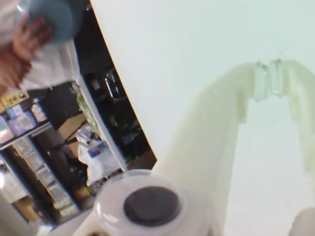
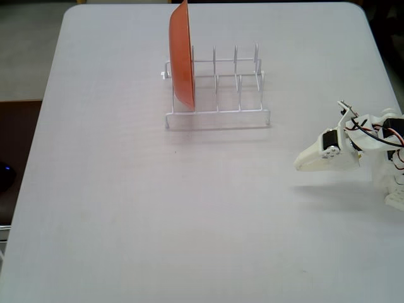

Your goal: Could you take three plates?

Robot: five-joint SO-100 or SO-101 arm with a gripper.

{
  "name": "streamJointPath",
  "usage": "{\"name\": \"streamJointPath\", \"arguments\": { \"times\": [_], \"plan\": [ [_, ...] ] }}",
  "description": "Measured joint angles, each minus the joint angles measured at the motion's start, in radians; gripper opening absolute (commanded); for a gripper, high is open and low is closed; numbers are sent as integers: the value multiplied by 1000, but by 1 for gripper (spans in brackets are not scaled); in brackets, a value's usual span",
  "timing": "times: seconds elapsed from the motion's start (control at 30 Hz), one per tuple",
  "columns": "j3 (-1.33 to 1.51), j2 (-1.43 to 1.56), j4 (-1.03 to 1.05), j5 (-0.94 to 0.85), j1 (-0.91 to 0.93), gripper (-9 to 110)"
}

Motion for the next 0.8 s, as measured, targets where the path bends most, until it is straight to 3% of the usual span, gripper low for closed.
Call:
{"name": "streamJointPath", "arguments": {
  "times": [0.8],
  "plan": [
    [0, 0, 3, 9, 8, 0]
  ]
}}
